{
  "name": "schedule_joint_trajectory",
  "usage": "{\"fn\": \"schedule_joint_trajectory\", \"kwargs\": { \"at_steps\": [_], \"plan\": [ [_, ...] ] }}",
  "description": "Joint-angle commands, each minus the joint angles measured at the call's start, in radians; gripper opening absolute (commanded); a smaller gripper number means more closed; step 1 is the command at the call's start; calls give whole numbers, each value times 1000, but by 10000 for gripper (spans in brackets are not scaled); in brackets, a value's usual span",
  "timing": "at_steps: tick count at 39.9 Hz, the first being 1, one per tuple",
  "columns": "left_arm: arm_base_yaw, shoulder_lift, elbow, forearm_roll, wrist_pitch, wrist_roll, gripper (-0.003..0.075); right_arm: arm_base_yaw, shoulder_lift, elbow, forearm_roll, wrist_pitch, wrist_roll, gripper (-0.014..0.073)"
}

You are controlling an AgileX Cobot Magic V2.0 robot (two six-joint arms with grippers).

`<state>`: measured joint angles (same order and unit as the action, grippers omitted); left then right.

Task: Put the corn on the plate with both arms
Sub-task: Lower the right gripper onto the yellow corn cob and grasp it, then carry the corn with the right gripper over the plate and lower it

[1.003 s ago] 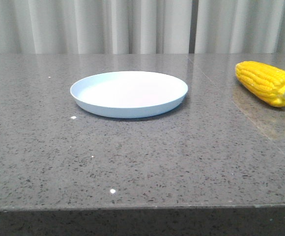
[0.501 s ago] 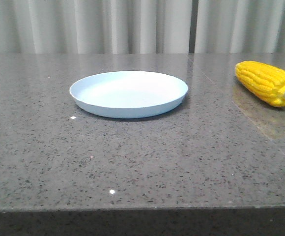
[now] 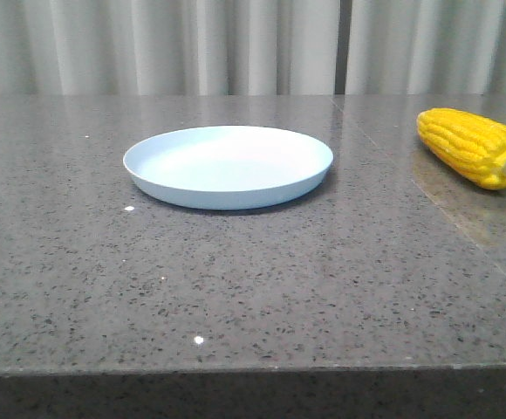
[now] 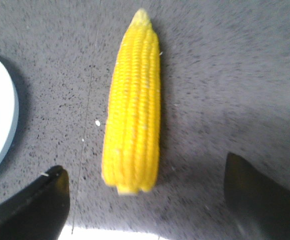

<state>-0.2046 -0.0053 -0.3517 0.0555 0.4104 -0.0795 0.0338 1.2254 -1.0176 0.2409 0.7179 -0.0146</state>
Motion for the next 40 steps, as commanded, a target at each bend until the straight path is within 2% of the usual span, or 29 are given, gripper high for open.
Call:
{"fn": "schedule_joint_trajectory", "kwargs": {
  "at_steps": [1,10,20,23,27,31,40],
  "plan": [
    [2,-6,-26,2,-83,-8,-20,32,121,-131,26,24,-7,645],
    [2,-6,-26,2,-83,-8,-20,65,366,-295,26,108,-1,645],
    [2,-6,-26,2,-83,-8,-20,65,419,-304,2,79,0,635],
    [2,-6,-26,2,-83,-8,-20,65,416,-307,-1,81,0,570],
    [2,-6,-26,2,-83,-8,-20,65,405,-307,-4,80,0,375],
    [2,-6,-26,2,-83,-8,-20,65,381,-307,-18,72,0,235],
    [2,-6,-26,2,-83,-8,-20,81,264,-320,-12,52,1,220]
  ]
}}
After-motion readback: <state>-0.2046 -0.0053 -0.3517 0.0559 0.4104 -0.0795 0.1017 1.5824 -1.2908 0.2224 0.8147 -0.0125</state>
